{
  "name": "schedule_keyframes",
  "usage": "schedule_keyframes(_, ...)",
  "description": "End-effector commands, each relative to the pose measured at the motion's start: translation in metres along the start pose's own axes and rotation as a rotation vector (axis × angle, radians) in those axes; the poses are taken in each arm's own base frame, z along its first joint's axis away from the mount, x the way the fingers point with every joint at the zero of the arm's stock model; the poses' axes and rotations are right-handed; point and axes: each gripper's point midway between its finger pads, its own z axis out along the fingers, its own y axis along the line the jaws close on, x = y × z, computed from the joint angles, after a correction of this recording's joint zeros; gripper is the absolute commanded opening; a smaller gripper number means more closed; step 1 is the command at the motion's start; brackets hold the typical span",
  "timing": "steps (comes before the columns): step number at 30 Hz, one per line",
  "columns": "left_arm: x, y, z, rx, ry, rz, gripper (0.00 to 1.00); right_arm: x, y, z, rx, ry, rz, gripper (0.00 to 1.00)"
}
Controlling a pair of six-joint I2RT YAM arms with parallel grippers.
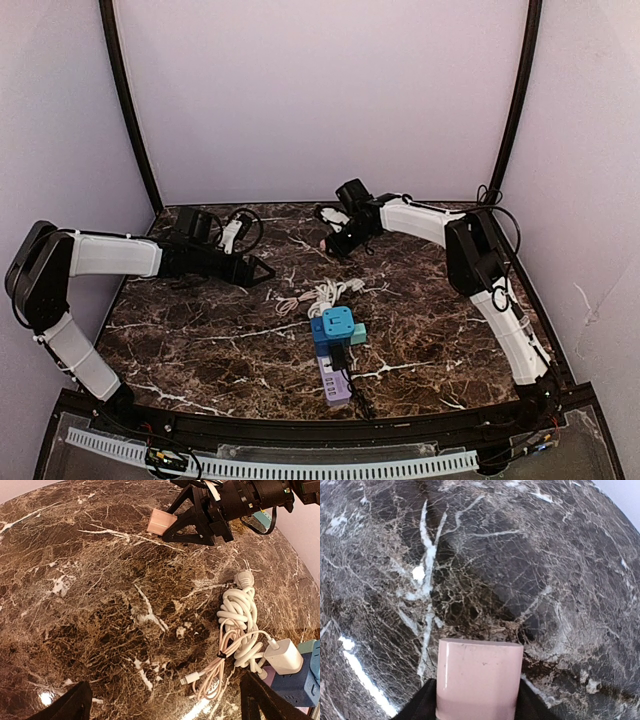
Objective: Insert the plug
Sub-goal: Pick up the plug from the center of the board.
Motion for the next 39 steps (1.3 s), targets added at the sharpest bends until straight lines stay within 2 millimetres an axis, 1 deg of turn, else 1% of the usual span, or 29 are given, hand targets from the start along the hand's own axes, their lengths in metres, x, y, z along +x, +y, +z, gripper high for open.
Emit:
schedule_keyframes(1,-0.001,0.000,-0.003,0.003,-0.015,0.012,0.94,0.005,0.010,0.011,-0.004,0.016,-0.031,0.27)
schedule_keyframes(2,-0.002,0.000,-0.003,0.005,-0.017,0.010,0.94,0.001,0.010,0.007,0.003,0.009,-0.028,0.15)
schedule_keyframes(3,-0.004,-0.001,-0.004,0.007,-0.019,0.010,0.94,-0.005,0.010,0.001,0.008,-0.003,-0.030,0.05)
schedule_keyframes(4,-0.005,-0.002,-0.004,0.009,-0.022,0.007,0.93,-0.013,0.010,-0.008,0.011,-0.023,-0.033,0.00)
schedule_keyframes(6,-0.011,-0.004,-0.006,0.015,-0.029,-0.006,0.92,-0.035,0.014,-0.031,0.012,-0.080,-0.050,0.00)
schedule_keyframes(7,-0.014,-0.006,-0.007,0.026,-0.032,-0.014,0.91,-0.048,0.017,-0.045,0.017,-0.114,-0.063,0.00)
schedule_keyframes(8,-0.022,-0.010,-0.009,0.039,-0.046,-0.024,0.90,-0.062,0.019,-0.062,0.026,-0.159,-0.078,0.00)
schedule_keyframes(9,-0.027,-0.016,-0.011,0.072,-0.053,-0.028,0.89,-0.077,0.023,-0.082,0.033,-0.213,-0.097,0.00)
schedule_keyframes(10,-0.038,-0.022,-0.015,0.094,-0.077,-0.028,0.89,-0.091,0.030,-0.102,0.036,-0.276,-0.124,0.00)
schedule_keyframes(11,-0.044,-0.031,-0.019,0.140,-0.087,-0.023,0.88,-0.113,0.038,-0.139,0.040,-0.376,-0.158,0.00)
schedule_keyframes(12,-0.056,-0.043,-0.026,0.196,-0.113,-0.014,0.87,-0.113,0.051,-0.155,0.029,-0.423,-0.195,0.00)
schedule_keyframes(13,-0.063,-0.049,-0.031,0.226,-0.130,-0.006,0.87,-0.119,0.062,-0.174,0.022,-0.495,-0.237,0.00)
schedule_keyframes(14,-0.075,-0.063,-0.042,0.290,-0.168,0.020,0.87,-0.123,0.075,-0.194,0.004,-0.558,-0.280,0.00)
schedule_keyframes(16,-0.093,-0.086,-0.064,0.397,-0.239,0.102,0.87,-0.125,0.099,-0.227,-0.055,-0.656,-0.360,0.00)
schedule_keyframes(17,-0.102,-0.097,-0.081,0.430,-0.286,0.165,0.87,-0.123,0.111,-0.242,-0.113,-0.679,-0.387,0.00)
schedule_keyframes(18,-0.104,-0.112,-0.094,0.483,-0.330,0.302,0.87,-0.119,0.122,-0.255,-0.168,-0.686,-0.412,0.00)
schedule_keyframes(19,-0.109,-0.123,-0.114,0.500,-0.382,0.404,0.87,-0.115,0.132,-0.267,-0.226,-0.679,-0.432,0.00)
schedule_keyframes(20,-0.105,-0.130,-0.123,0.501,-0.421,0.565,0.88,-0.112,0.140,-0.277,-0.263,-0.660,-0.438,0.00)
schedule_keyframes(21,-0.107,-0.138,-0.140,0.490,-0.468,0.661,0.89,-0.108,0.143,-0.284,-0.282,-0.627,-0.434,0.00)
schedule_keyframes(22,-0.103,-0.139,-0.144,0.460,-0.487,0.785,0.91,-0.104,0.146,-0.290,-0.288,-0.595,-0.435,0.00)
schedule_keyframes(23,-0.104,-0.144,-0.153,0.446,-0.510,0.849,0.92,-0.100,0.150,-0.295,-0.283,-0.562,-0.440,0.00)
schedule_keyframes(24,-0.102,-0.146,-0.157,0.438,-0.508,0.928,0.93,-0.092,0.155,-0.298,-0.273,-0.522,-0.452,0.00)
schedule_keyframes(25,-0.101,-0.148,-0.160,0.438,-0.506,0.965,0.94,-0.091,0.163,-0.305,-0.263,-0.517,-0.477,0.00)
schedule_keyframes(28,-0.104,-0.159,-0.172,0.484,-0.519,0.960,0.95,-0.087,0.187,-0.324,-0.264,-0.522,-0.528,0.00)
schedule_keyframes(33,-0.099,-0.176,-0.182,0.527,-0.566,1.040,0.96,-0.078,0.218,-0.341,-0.265,-0.454,-0.532,0.00)
schedule_keyframes(36,-0.094,-0.188,-0.191,0.528,-0.614,1.122,0.95,-0.063,0.235,-0.342,-0.285,-0.405,-0.533,0.00)
schedule_keyframes(37,-0.090,-0.191,-0.190,0.527,-0.620,1.150,0.94,-0.058,0.239,-0.342,-0.298,-0.388,-0.522,0.00)
schedule_keyframes(38,-0.087,-0.194,-0.194,0.521,-0.634,1.173,0.94,-0.053,0.242,-0.341,-0.311,-0.367,-0.506,0.00)
schedule_keyframes(39,-0.081,-0.195,-0.191,0.504,-0.640,1.213,0.93,-0.049,0.246,-0.340,-0.324,-0.344,-0.487,0.00)
